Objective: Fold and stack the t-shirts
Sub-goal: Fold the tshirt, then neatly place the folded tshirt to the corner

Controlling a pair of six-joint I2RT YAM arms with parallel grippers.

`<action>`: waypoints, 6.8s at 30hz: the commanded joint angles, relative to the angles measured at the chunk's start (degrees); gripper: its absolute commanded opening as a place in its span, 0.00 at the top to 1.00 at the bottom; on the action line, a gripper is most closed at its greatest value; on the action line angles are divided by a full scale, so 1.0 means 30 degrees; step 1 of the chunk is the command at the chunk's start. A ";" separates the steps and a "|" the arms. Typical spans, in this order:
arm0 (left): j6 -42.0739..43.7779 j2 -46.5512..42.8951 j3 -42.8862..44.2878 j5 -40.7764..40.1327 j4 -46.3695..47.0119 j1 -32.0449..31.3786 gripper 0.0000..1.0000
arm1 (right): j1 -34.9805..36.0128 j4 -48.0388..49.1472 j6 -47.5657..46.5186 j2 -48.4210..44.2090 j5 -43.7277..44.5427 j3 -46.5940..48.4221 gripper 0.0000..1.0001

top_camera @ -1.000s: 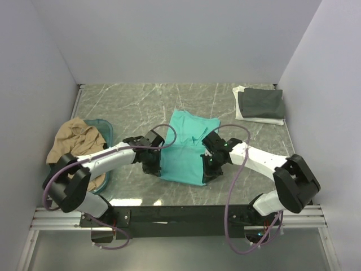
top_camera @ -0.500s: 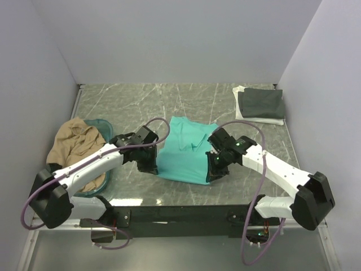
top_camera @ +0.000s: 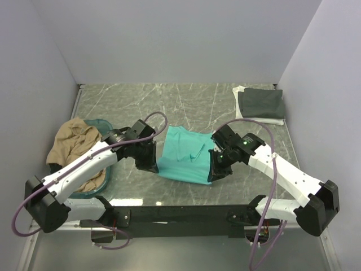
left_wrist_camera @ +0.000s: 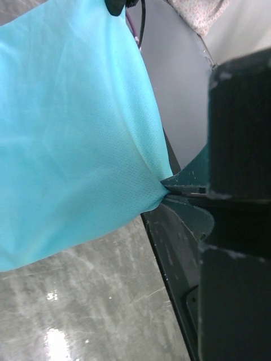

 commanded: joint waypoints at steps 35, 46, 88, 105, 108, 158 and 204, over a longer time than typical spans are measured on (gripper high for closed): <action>0.4242 0.8254 0.5744 -0.0840 0.2319 0.2721 1.00 | -0.5625 0.1741 -0.3015 0.6497 0.1187 0.5406 1.00; 0.4740 1.1300 0.8059 -0.1427 0.2875 0.3628 0.99 | -0.6943 0.2475 -0.3425 0.8462 0.0952 0.6783 1.00; 0.2982 1.3914 1.2400 -0.1545 0.7885 0.6032 0.08 | -1.0927 0.7189 -0.1435 1.1841 -0.1598 1.1069 0.40; 0.3012 1.2355 0.5451 0.1267 1.1051 0.6062 0.11 | -1.1368 1.2171 -0.3688 0.7526 -0.5082 0.1366 0.36; 0.3070 1.3029 0.5715 0.1357 1.1022 0.6062 0.12 | -1.1427 1.2202 -0.4244 0.7819 -0.5288 0.1217 0.33; 0.2045 1.5961 0.5511 0.2323 1.1724 0.4598 0.71 | -1.0344 1.7416 -0.3455 1.3092 -0.5026 -0.0512 0.19; 0.1372 0.7876 -0.2335 0.1123 1.3245 0.5447 0.16 | -1.0313 0.5083 -1.1980 1.8336 1.6036 1.8646 1.00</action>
